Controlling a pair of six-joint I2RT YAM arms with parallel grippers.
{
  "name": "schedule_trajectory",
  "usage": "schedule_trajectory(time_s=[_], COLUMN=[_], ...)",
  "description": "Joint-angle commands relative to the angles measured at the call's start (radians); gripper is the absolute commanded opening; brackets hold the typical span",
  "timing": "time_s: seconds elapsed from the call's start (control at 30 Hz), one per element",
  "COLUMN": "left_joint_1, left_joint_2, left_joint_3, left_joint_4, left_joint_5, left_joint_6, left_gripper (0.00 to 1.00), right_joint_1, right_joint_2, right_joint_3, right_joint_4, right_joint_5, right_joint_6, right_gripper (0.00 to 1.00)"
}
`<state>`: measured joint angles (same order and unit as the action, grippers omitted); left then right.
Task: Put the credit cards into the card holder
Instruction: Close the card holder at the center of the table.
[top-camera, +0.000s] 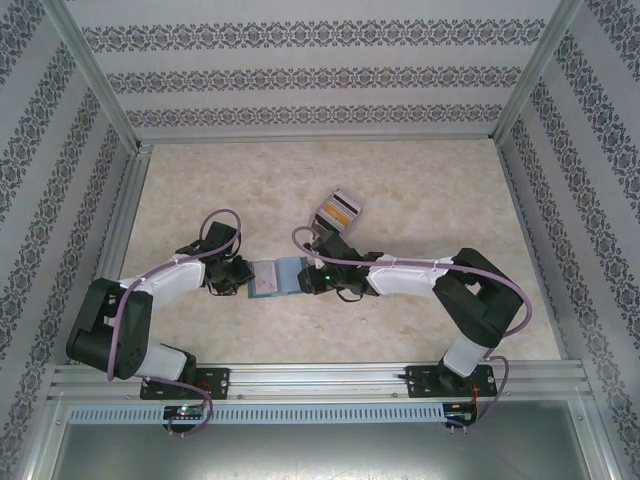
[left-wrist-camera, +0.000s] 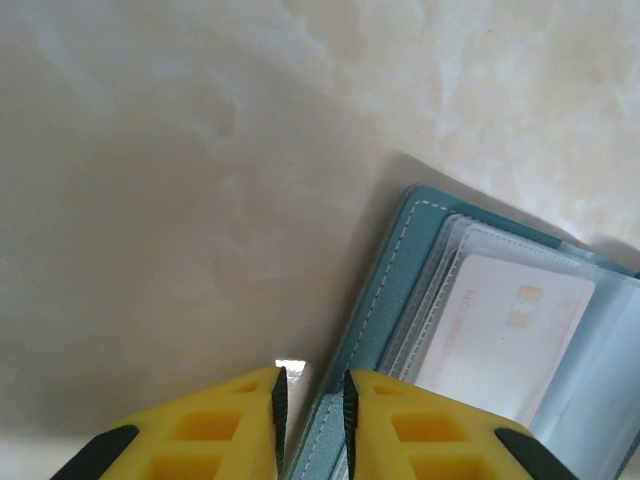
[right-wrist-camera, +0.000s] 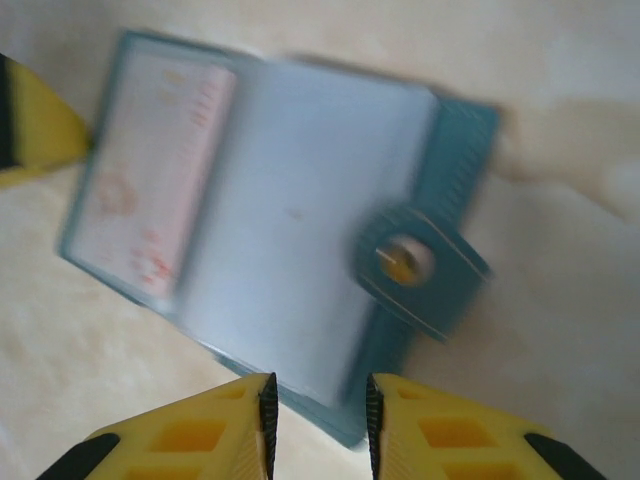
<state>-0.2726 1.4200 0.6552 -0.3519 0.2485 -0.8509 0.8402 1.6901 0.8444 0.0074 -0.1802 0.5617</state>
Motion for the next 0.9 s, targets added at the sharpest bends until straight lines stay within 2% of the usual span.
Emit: schedule_trajectory(time_s=[0.0,0.6,0.73,0.87], left_joint_1=[0.005,0.005,0.004,0.005], left_joint_2=[0.019,0.033,0.035,0.039], left_joint_3=[0.021,0.005,-0.002,-0.008], left_joint_4=[-0.016,0.018,0.031,0.041], left_joint_5=[0.014,0.042,0.045,0.051], left_joint_6=[0.026,0.014,0.006,0.002], left_gripper=[0.25,0.26,0.26,0.26], right_joint_1=[-0.021,-0.059,-0.064,-0.067], right_joint_2=[0.000,0.095,0.098,0.097], right_joint_3=[-0.037,0.068,0.086,0.087], right_joint_4=[0.009,0.050,0.041,0.043], right_joint_5=[0.024,0.004,0.014,0.022], right_joint_6=[0.022,-0.025,-0.040,-0.049], right_gripper=[0.33,0.37,0.33,0.22])
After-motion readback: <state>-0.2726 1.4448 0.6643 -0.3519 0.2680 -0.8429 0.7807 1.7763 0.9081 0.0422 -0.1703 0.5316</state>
